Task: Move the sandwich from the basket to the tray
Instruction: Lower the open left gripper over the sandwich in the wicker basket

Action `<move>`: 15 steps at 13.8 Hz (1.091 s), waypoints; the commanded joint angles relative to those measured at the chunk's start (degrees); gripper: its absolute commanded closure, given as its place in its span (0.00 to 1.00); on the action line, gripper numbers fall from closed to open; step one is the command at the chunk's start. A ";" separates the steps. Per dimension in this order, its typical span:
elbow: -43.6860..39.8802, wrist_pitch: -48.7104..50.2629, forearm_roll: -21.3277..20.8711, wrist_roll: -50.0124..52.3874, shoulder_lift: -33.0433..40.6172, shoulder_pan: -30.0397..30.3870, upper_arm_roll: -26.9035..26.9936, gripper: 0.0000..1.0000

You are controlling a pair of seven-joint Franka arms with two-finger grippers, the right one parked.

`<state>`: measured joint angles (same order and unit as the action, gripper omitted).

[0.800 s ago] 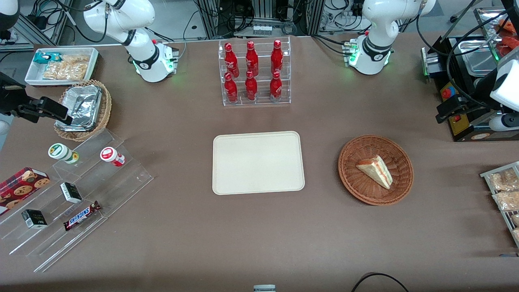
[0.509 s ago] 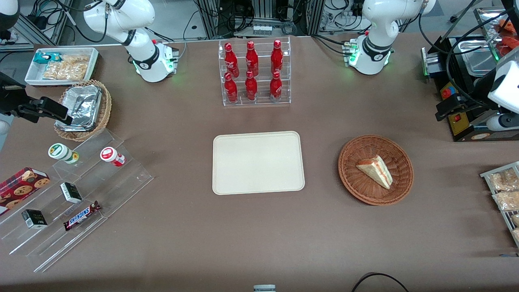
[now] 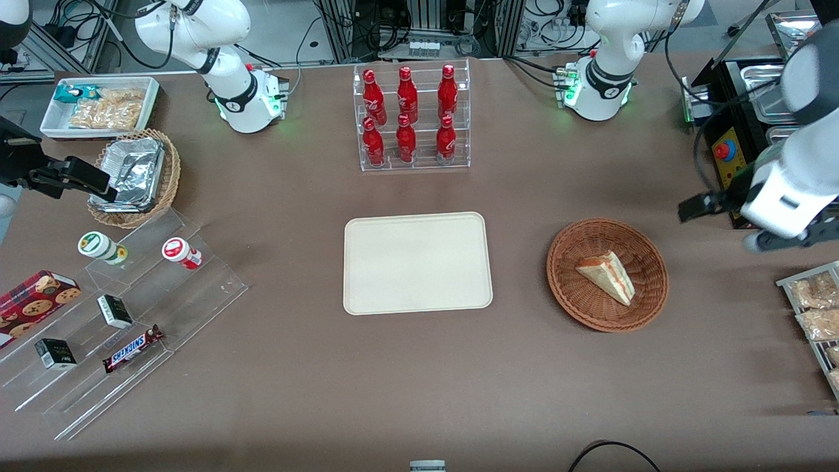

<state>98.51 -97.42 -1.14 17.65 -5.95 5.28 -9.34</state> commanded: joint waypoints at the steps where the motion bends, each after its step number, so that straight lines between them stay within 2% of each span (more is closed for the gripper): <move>1: 10.00 -11.96 -1.24 13.84 1.02 -1.84 -1.29 0.00; 3: 14.67 -19.44 -1.32 25.98 0.94 -3.51 -1.47 0.00; 6: 21.01 -27.73 -1.32 38.40 0.94 -4.13 -1.38 0.00; 8: 24.52 -30.62 -1.32 40.27 0.15 -4.31 -1.38 0.00; 11: 28.84 -41.61 -1.32 46.93 -3.27 -4.31 -1.38 0.00; 15: 28.76 -43.64 -1.32 47.04 -7.14 -4.31 -1.38 0.00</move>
<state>127.40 -139.47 -1.49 62.84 -11.61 1.05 -10.73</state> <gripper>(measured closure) 0.000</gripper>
